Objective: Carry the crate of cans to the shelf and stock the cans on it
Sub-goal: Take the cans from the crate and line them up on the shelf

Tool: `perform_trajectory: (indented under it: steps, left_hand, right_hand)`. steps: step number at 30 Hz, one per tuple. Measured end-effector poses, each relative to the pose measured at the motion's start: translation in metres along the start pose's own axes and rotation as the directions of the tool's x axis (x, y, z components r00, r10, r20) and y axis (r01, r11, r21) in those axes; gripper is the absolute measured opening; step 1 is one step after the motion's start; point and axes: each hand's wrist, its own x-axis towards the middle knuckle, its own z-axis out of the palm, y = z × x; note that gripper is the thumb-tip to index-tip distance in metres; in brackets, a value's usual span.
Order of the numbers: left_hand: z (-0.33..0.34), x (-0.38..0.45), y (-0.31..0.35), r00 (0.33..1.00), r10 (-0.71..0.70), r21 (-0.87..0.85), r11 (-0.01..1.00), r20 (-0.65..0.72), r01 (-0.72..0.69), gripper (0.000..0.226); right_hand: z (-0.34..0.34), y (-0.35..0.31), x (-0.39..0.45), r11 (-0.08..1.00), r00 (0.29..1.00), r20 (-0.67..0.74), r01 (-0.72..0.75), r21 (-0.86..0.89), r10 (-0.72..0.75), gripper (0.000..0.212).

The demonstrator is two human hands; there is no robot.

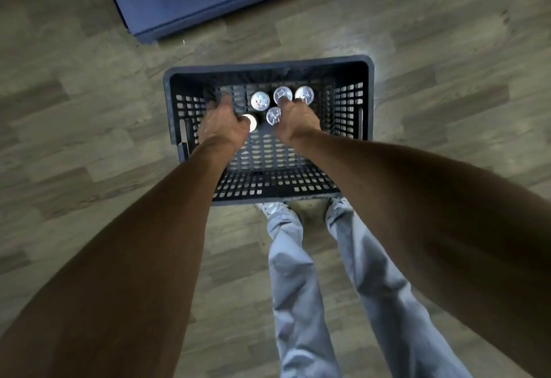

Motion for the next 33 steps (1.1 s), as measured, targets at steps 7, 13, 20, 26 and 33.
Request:
perform_trajectory:
  steps: [7,13,20,26,33]
  left_hand:
    - [0.070,0.027,-0.028,0.998,0.009,0.034,0.999,0.057,-0.011,0.052]
    - [0.141,0.065,-0.044,0.995,-0.014,0.025,1.000,0.096,0.012,0.043]
    - [0.181,0.125,-0.052,0.999,0.000,0.085,0.996,0.040,-0.004,0.032]
    - [0.195,0.164,-0.062,0.998,0.014,0.150,0.988,0.058,-0.023,0.058]
    - [0.224,0.185,-0.076,0.987,0.072,0.365,0.923,0.145,-0.121,0.075]
  right_hand:
    - [0.073,0.031,0.028,0.999,0.999,0.045,-0.021,-0.048,0.023,0.044]
    - [0.121,0.062,0.082,0.990,0.996,0.090,0.022,-0.141,-0.009,0.047]
    - [0.150,0.072,0.124,0.986,0.994,0.084,0.083,-0.145,-0.071,0.052]
    - [0.168,0.073,0.143,0.991,0.995,0.076,0.072,-0.117,-0.064,0.057]
    - [0.167,0.079,0.149,0.991,0.992,0.060,0.112,-0.069,-0.108,0.058]
